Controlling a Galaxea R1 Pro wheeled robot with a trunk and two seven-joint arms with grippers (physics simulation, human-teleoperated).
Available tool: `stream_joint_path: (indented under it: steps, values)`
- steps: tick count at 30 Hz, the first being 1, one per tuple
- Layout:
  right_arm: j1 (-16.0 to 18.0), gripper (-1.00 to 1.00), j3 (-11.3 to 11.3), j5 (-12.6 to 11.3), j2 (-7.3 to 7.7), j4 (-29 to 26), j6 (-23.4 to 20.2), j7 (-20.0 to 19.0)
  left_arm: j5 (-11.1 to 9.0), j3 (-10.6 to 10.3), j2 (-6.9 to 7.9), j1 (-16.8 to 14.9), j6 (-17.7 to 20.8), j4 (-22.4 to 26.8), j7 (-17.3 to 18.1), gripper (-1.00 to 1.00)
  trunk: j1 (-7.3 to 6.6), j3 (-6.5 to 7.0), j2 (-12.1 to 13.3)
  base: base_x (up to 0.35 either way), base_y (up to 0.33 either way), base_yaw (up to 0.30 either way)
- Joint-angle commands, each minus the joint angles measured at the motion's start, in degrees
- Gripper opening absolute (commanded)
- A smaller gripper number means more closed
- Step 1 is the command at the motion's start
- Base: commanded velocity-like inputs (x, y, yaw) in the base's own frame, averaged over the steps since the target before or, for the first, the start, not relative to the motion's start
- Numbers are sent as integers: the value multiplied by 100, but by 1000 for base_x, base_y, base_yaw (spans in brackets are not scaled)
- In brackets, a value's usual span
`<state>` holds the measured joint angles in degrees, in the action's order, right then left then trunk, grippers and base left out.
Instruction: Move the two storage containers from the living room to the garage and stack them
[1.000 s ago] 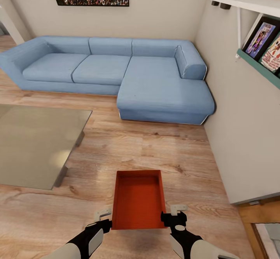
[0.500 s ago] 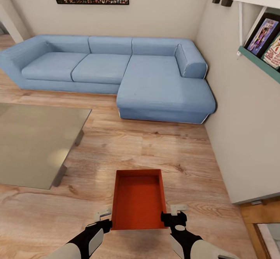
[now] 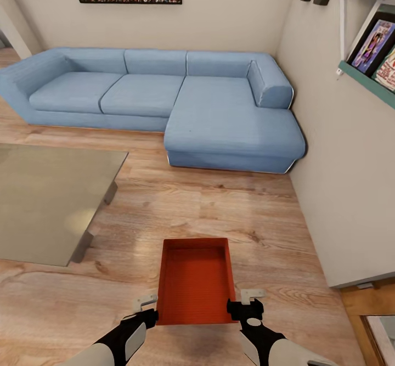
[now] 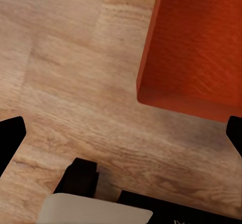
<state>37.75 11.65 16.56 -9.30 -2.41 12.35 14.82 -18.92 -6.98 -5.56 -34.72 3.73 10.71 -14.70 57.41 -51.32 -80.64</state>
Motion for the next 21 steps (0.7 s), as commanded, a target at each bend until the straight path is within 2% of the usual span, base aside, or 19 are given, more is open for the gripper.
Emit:
stream_joint_path:
  steps: [1, 8, 21]
  values:
    - [4, 100, 48, 57, -2, 6, 16, 21, -46, -49, 2, 0, 7, 11, -36, 100, 22, -22, -43, 0, 0, 0]
    - [4, 100, 48, 57, -2, 4, 15, 21, -56, -51, 2, 0, -180, -5, -39, 100, 176, -148, -324, 0, 0, 0]
    - [3, 100, 48, 57, -2, 6, 13, 21, -59, -49, 9, 0, -197, -7, -33, 100, 462, -381, -846, 0, 0, 0]
